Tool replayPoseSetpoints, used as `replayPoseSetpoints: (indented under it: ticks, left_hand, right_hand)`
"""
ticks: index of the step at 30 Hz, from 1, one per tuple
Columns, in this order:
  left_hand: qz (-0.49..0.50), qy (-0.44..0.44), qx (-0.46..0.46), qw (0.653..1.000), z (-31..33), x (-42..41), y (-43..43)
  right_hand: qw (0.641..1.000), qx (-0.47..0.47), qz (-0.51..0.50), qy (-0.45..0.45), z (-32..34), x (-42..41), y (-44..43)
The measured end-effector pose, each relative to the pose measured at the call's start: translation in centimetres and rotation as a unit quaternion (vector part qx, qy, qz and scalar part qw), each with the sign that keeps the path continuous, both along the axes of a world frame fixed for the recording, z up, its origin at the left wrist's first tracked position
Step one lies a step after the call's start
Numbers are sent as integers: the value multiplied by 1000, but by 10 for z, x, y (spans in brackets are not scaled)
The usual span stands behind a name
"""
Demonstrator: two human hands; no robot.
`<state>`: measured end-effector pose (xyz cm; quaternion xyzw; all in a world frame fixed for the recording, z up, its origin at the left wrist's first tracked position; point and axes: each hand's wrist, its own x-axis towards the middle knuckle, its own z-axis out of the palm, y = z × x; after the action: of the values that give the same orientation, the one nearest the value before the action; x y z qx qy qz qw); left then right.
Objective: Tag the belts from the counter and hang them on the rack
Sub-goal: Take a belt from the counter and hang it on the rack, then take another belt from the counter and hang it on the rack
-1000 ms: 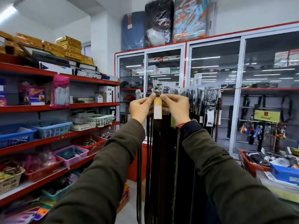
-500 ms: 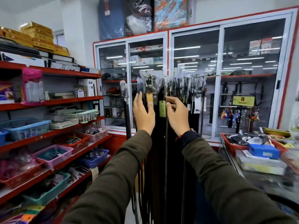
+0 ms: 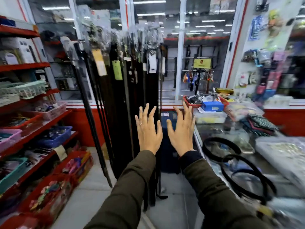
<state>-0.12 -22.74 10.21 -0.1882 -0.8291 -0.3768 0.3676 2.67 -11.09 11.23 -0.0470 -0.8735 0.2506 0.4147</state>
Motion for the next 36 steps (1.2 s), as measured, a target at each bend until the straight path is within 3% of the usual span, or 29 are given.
replayPoseSetpoints:
  ticks: [7,11,17,20,22,24,26,28,30,32,36]
  left_hand:
    - [-93,-78,-21,992,-61,45,87]
    - [-189,-132,-66,971,-90,71,137]
    - [-359,-204,-269,870,-114,105,202]
    - [-378,-222,-395,807,-124,122,230]
    - [-369,-226,-442,786,-132,129,242]
    - [-366,-213,-464,778,-139,134,250]
    - [-378,-189,-470,775,-140,139,255]
    - [-403,-193,-452,772,-140,144,257]
    - [-405,-201,-431,781,-143,147,258]
    - [-392,-200,-404,802,-147,148,256]
    - [-377,-242,-321,834,-150,147,249]
  right_hand:
    - [980,-52,-155,-111,-70,68,80]
    - [937,-165,-254,-174,-103,111,131]
    - [841,-306,-369,-250,-125,177,177]
    - [800,-380,-414,-209,-129,208,192]
    - [772,-447,-392,-224,-142,217,200]
    - [710,-562,-353,-234,-164,218,212]
    - [658,-690,-260,-152,-179,219,216]
    - [625,-758,-176,-60,-180,218,212]
    - [569,-811,-130,31,-170,218,206]
    - [557,-819,-126,56,-169,217,210]
    - [565,-815,-118,51,-169,219,211]
